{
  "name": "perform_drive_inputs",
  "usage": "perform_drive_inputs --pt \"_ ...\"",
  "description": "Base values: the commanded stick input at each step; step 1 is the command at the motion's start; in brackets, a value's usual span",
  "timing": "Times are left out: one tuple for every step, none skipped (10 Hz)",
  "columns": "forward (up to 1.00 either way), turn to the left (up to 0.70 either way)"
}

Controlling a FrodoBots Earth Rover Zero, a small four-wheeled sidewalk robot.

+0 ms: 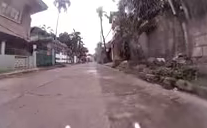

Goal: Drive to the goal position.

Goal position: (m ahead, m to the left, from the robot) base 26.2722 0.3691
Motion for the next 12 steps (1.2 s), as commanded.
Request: perform_drive_inputs --pt "0.7 0.0" --pt "0.7 0.0" --pt "0.7 0.0" --pt "0.7 0.0" --pt "0.7 0.0" --pt "0.7 0.0" --pt "0.7 0.0" --pt "0.7 0.0" --pt "0.7 0.0" --pt "0.7 0.0" --pt "0.7 0.0" --pt "0.7 0.0"
